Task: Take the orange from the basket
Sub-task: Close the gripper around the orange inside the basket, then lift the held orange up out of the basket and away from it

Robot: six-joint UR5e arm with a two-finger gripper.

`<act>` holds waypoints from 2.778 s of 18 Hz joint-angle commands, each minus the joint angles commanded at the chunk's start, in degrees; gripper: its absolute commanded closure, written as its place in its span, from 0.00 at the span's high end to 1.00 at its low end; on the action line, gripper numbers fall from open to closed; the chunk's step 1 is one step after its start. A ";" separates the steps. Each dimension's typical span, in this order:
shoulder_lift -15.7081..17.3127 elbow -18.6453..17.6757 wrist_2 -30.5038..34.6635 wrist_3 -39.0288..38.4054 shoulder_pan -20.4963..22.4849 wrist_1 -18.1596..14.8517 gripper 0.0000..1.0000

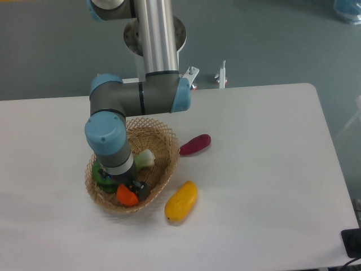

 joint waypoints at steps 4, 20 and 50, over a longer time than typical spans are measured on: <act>0.18 0.26 -0.09 0.18 0.00 0.00 0.70; 1.66 0.53 -0.53 1.49 0.00 -0.26 0.55; 10.20 16.35 -8.79 32.52 23.55 -24.61 0.55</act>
